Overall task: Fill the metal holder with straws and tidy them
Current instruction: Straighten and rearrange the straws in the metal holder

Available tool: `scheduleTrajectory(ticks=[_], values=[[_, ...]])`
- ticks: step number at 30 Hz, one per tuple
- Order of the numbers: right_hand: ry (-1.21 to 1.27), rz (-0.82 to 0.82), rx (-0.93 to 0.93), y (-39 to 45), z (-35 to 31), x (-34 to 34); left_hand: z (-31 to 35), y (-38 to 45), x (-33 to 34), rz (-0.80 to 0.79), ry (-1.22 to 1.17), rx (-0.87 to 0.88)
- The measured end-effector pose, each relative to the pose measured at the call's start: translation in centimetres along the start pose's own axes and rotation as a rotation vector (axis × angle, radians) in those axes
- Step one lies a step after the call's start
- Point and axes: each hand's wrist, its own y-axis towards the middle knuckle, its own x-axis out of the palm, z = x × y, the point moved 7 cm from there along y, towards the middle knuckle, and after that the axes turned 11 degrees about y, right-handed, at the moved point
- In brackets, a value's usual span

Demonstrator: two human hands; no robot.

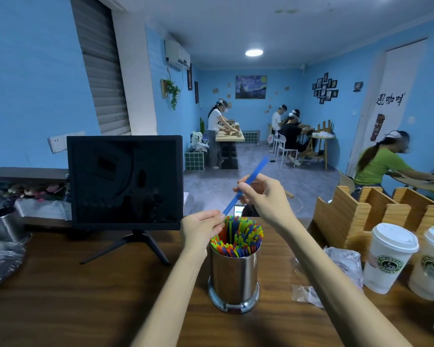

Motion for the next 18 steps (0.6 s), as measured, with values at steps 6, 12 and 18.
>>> scheduleTrajectory(ticks=[6, 12, 18], values=[[-0.162, -0.036, -0.052, -0.2, 0.5, 0.5, -0.4, 0.1, 0.5, -0.060, 0.014, -0.038], [-0.187, -0.024, -0.048, 0.4, 0.0, -0.3, -1.2, 0.4, 0.6, -0.171, -0.224, -0.186], [-0.166, -0.021, -0.045, 0.5, 0.1, -0.4, -1.0, 0.0, 0.9, -0.239, -0.198, -0.197]])
